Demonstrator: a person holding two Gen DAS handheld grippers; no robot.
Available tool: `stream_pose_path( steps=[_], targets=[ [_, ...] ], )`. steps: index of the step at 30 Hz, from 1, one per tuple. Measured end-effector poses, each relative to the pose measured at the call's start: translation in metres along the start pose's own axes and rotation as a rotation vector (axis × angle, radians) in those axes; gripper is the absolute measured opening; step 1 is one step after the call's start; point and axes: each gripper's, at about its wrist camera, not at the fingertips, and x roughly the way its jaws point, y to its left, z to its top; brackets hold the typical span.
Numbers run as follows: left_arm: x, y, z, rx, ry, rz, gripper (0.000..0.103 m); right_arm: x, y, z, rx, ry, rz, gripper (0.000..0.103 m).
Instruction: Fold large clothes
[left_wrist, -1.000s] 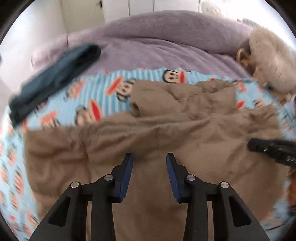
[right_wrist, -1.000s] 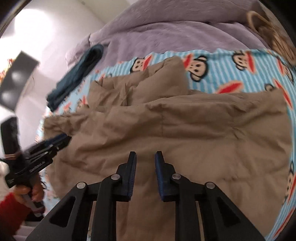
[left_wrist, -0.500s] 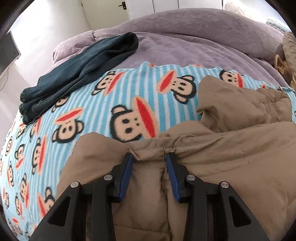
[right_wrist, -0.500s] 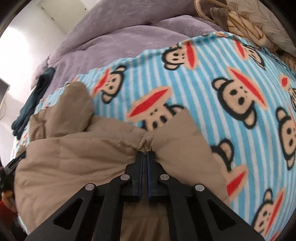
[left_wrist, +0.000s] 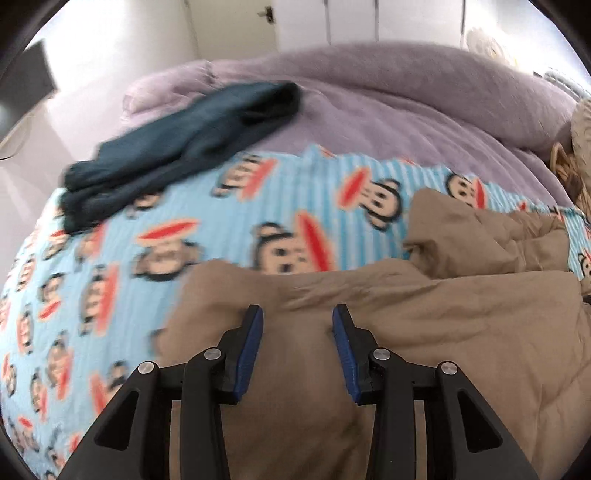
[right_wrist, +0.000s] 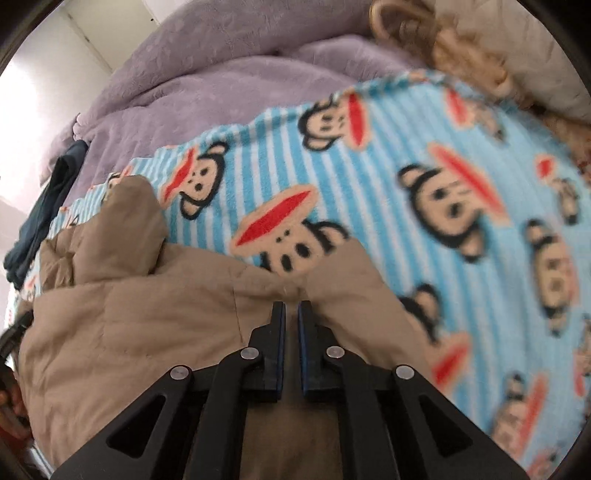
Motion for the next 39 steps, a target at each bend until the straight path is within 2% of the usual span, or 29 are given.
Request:
stream_pose_path(
  steps=[1, 4, 8, 11, 15, 16, 17, 18, 19, 20, 22, 24, 26, 30, 31, 32, 35, 39],
  targets=[
    [-0.002, 0.006, -0.003, -0.009, -0.003, 0.017, 0.042, -0.014, -0.002, -0.006, -0.004, -0.029, -0.015, 0.016],
    [0.012, 0.025, -0.015, -0.043, 0.039, 0.053, 0.042, -0.029, -0.015, -0.026, 0.014, -0.051, -0.036, 0.017],
    [0.041, 0.021, -0.017, -0.03, 0.068, 0.065, 0.042, -0.002, -0.027, -0.033, 0.057, -0.011, -0.009, 0.017],
    [0.052, 0.016, -0.011, -0.033, 0.09, 0.078, 0.042, 0.015, -0.024, -0.028, 0.053, -0.018, -0.043, 0.017],
    [0.039, 0.024, -0.004, -0.076, 0.119, 0.073, 0.043, 0.014, -0.02, -0.018, 0.063, 0.015, -0.061, 0.018],
    [0.031, 0.025, -0.004, -0.084, 0.117, 0.071, 0.043, 0.006, -0.021, -0.016, 0.069, 0.023, -0.063, 0.02],
    [0.021, 0.028, -0.005, -0.095, 0.11, 0.064, 0.043, -0.002, -0.021, -0.017, 0.075, 0.024, -0.059, 0.029],
    [0.006, 0.031, -0.007, -0.103, 0.098, 0.054, 0.045, -0.009, -0.021, -0.017, 0.081, 0.019, -0.051, 0.037],
    [-0.002, 0.032, -0.01, -0.107, 0.093, 0.052, 0.056, -0.022, -0.022, -0.021, 0.094, 0.006, -0.026, 0.055],
    [-0.013, 0.034, -0.015, -0.111, 0.083, 0.057, 0.072, -0.033, -0.022, -0.026, 0.105, -0.005, -0.007, 0.066],
    [-0.039, 0.035, -0.027, -0.117, 0.058, 0.07, 0.081, -0.052, -0.023, -0.037, 0.128, -0.024, 0.012, 0.07],
    [-0.052, 0.034, -0.038, -0.114, 0.073, 0.055, 0.081, -0.069, -0.026, -0.056, 0.176, -0.02, 0.037, 0.071],
    [-0.064, 0.03, -0.053, -0.114, 0.107, 0.04, 0.081, -0.08, -0.03, -0.074, 0.224, -0.004, 0.065, 0.08],
    [-0.077, 0.019, -0.081, -0.117, 0.163, -0.001, 0.081, -0.099, -0.034, -0.11, 0.277, 0.027, 0.108, 0.082],
    [-0.08, 0.017, -0.087, -0.121, 0.169, -0.011, 0.085, -0.104, -0.034, -0.118, 0.282, 0.035, 0.117, 0.082],
    [-0.082, 0.014, -0.093, -0.126, 0.177, -0.019, 0.103, -0.107, -0.034, -0.125, 0.286, 0.041, 0.125, 0.083],
    [-0.087, 0.01, -0.104, -0.159, 0.174, -0.046, 0.103, -0.114, -0.033, -0.144, 0.31, 0.058, 0.169, 0.091],
    [-0.087, 0.005, -0.117, -0.166, 0.201, -0.069, 0.103, -0.117, -0.032, -0.159, 0.341, 0.068, 0.215, 0.093]
  ],
)
